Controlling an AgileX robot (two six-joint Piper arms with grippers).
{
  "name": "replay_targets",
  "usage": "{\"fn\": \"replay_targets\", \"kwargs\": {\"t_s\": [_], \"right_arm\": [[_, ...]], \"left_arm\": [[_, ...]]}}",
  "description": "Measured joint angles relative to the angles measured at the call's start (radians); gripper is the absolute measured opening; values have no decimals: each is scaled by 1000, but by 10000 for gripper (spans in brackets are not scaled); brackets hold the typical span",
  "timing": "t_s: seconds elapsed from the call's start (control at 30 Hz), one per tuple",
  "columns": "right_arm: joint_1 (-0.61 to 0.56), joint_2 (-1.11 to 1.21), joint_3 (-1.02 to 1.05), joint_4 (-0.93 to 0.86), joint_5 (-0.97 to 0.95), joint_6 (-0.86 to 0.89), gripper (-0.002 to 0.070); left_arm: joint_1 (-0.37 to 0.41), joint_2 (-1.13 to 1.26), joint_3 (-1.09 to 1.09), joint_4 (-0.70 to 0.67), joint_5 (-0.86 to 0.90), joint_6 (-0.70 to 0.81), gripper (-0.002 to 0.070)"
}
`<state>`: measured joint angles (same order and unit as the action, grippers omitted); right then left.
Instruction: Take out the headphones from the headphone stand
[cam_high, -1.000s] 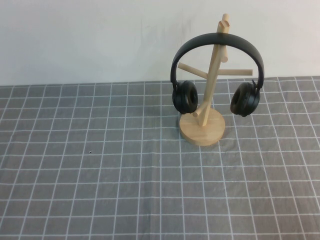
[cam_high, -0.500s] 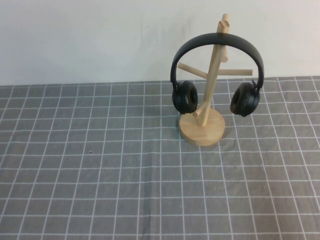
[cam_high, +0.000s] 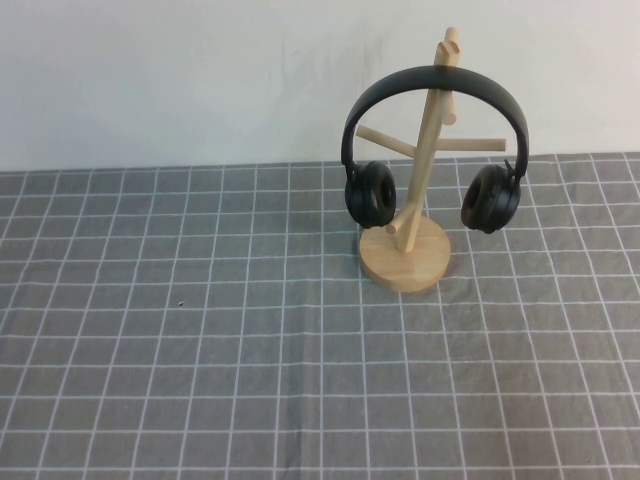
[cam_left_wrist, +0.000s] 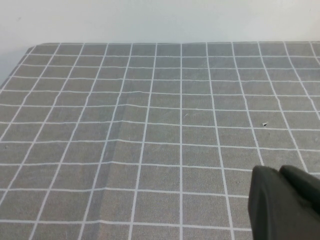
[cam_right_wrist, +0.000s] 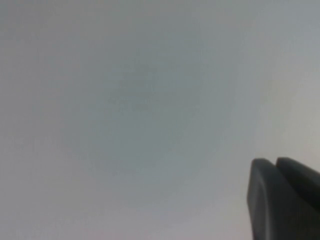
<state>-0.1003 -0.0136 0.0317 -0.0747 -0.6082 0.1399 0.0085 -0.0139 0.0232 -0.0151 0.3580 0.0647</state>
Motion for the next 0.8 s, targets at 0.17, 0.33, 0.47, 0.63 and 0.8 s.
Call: {"fn": "replay_targets", "kwargs": {"t_s": [0.17, 0.33, 0.47, 0.63, 0.8], "right_arm": [[0, 0, -153, -26, -25, 45, -8], [0, 82, -428, -168, 363, 185, -8], [0, 285, -580, -178, 662, 244, -8], [0, 467, -607, -195, 708, 261, -8], [0, 600, -607, -107, 737, 321, -8]], "left_arm": [[0, 0, 0, 0, 0, 0, -4], [0, 0, 0, 0, 0, 0, -4], [0, 0, 0, 0, 0, 0, -4], [0, 0, 0, 0, 0, 0, -4], [0, 0, 0, 0, 0, 0, -4]]}}
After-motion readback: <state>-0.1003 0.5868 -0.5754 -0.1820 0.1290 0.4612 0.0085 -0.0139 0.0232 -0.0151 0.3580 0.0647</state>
